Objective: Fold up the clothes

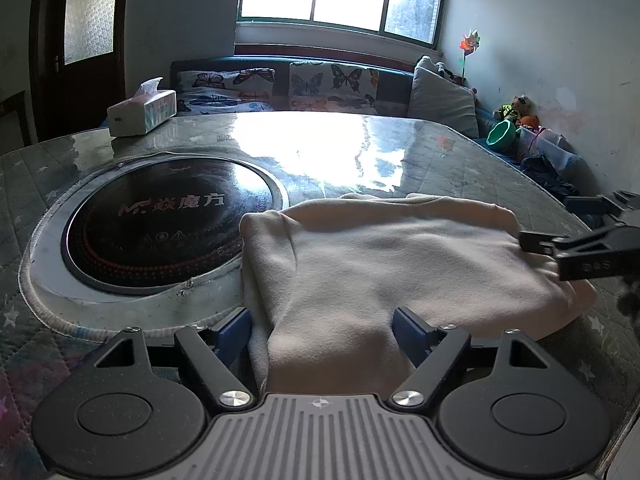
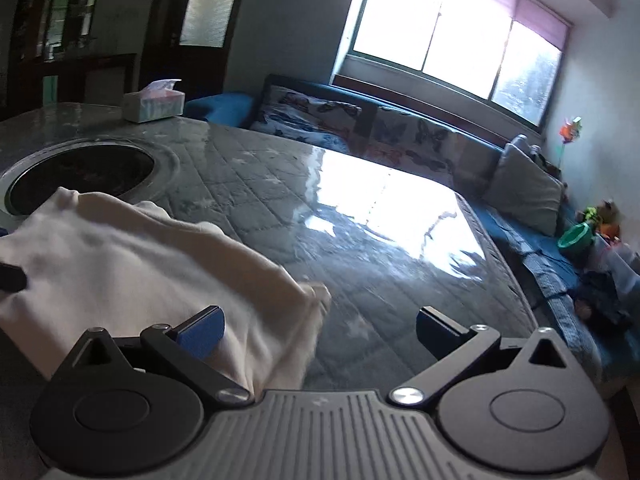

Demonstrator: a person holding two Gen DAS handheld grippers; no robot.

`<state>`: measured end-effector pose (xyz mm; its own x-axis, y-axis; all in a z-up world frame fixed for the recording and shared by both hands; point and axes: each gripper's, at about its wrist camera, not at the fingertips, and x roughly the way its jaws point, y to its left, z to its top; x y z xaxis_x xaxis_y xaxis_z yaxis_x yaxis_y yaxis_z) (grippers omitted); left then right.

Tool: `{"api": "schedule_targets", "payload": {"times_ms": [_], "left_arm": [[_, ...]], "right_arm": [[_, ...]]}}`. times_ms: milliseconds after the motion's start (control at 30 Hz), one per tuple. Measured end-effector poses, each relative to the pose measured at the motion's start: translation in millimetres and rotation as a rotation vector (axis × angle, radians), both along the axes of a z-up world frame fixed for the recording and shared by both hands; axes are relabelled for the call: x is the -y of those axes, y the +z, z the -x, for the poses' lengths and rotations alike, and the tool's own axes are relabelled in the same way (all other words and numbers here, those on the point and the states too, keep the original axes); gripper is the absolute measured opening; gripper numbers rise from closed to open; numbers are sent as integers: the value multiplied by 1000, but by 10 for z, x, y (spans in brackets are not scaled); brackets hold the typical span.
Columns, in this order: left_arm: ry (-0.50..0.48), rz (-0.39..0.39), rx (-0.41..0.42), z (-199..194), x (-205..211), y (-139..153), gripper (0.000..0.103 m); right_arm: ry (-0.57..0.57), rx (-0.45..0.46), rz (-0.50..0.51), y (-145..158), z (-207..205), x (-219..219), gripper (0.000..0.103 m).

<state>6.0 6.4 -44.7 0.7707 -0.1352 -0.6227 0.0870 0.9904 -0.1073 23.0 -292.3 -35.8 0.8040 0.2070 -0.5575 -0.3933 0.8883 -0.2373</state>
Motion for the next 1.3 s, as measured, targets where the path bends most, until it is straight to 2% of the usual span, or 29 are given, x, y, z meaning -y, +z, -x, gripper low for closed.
{"api": "schedule_targets", "payload": {"times_ms": [100,167,300,467,633,833,967,1067,1300], "left_arm": [[2,3,-2,-5,-5,-1,81],[3,5,-4,-10,-11,-5,82],[4,11,-15,-30,-16,-7,83],[4,11,-18,-37,-14,-5,83],[2,13,-18,-43,-21,-5,84],[1,16,-19,-44,-27,-3,84],[1,19,-19,-47,-31,-4,84],[0,20,-18,-42,-29,-7,84],[-4,27,-18,-32,-32,-13,84]], "right_arm": [[-2,-10,46,-100,-147,-46,103],[-10,-31,30,-120,-203,-20,103],[-9,2,18,-29,-236,-40,103],[-5,16,31,-35,-470,-142,103],[-25,-26,56,-130,-663,-156,103],[44,4,30,42,-592,-336,103],[104,2,51,3,-626,-571,103],[106,-24,113,-99,-714,-694,103],[144,-31,112,95,-660,-789,103]]}}
